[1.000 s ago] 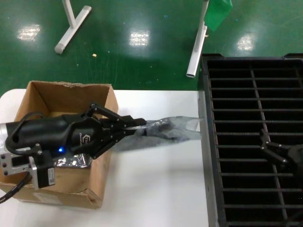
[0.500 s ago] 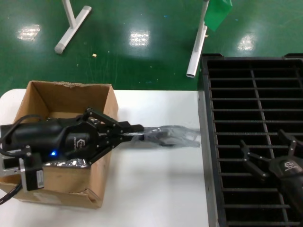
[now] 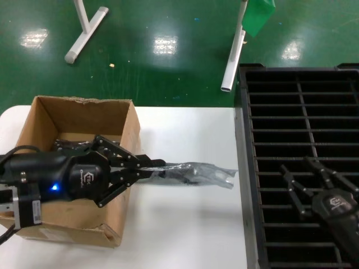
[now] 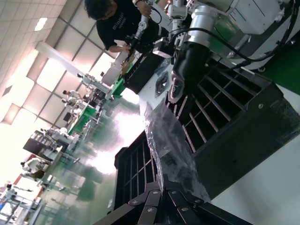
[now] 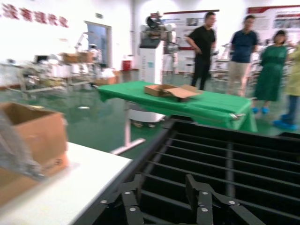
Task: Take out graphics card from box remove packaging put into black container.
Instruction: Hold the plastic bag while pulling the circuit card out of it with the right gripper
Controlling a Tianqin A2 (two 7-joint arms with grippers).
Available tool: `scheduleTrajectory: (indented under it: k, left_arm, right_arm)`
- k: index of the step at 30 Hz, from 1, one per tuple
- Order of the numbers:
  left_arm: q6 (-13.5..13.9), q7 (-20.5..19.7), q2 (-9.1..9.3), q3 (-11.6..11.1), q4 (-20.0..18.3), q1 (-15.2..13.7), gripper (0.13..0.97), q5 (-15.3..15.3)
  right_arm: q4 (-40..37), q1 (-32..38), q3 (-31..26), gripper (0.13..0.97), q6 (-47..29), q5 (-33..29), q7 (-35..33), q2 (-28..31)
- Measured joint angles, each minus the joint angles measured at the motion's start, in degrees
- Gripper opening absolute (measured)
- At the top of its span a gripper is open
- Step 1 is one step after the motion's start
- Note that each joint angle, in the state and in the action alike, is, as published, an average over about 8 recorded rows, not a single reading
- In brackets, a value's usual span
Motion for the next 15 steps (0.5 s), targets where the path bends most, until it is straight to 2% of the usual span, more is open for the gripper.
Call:
scheduleTrajectory:
  k: [5,15]
  left_arm:
    - [0.76,-2.29,-0.19,0.77,0.32,-0.34,0.142,0.04]
    - [2.59,-4.68,0.15,2.93,2.14,-2.08,0.142,1.00]
  right_arm:
    - [1.17,-1.52,-0.38,0.379,-3.75,2.04,2.29,2.40]
    - [3.34,-3.43,-0.28,0.232,-12.00,7.05,6.35,6.76]
